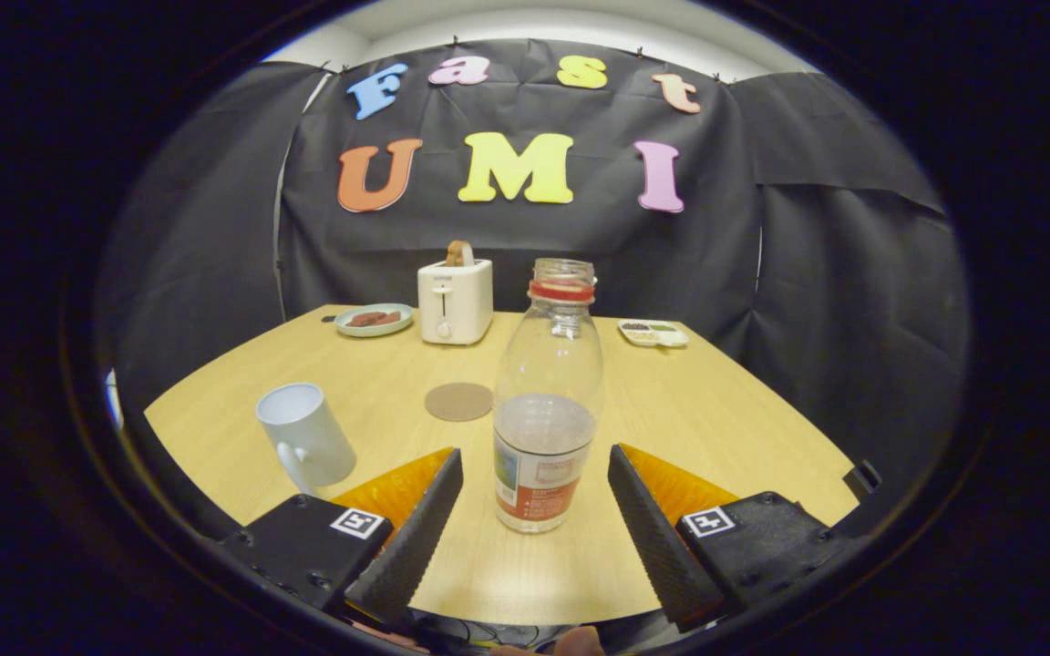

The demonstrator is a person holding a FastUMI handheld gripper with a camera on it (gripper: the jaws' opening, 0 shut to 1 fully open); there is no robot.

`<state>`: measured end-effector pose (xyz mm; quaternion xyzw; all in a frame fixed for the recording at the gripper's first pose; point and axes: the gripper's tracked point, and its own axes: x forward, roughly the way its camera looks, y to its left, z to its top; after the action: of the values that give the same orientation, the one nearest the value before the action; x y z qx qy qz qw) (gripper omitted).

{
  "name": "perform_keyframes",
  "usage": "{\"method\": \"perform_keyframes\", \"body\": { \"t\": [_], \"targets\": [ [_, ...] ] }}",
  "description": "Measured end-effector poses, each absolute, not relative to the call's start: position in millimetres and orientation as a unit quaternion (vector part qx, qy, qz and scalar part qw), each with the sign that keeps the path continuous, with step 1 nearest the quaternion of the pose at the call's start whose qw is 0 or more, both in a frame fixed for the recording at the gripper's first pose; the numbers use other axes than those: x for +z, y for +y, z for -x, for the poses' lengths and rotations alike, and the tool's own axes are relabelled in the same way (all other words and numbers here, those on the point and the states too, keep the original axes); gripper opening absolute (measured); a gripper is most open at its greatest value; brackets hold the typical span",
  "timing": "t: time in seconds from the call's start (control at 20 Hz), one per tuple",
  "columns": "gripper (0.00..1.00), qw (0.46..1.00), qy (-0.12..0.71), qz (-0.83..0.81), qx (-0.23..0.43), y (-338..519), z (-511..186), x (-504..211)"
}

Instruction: Take the bottle from table, then pour the juice into the cup, finally place the bottle on the coaster

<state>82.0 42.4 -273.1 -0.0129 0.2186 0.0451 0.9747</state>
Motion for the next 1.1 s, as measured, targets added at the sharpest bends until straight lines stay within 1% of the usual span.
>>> {"method": "perform_keyframes", "body": {
  "t": [0.5, 0.55, 0.7, 1.1],
  "targets": [
    [1.00, 0.965, 0.259, -0.038, 0.036, 52, -126, -309],
    [0.99, 0.964, 0.260, -0.043, 0.033, 51, -128, -309],
    [0.84, 0.963, 0.264, -0.054, 0.030, 52, -130, -310],
    [0.77, 0.970, 0.240, 0.014, 0.037, 55, -122, -277]
  ]
}}
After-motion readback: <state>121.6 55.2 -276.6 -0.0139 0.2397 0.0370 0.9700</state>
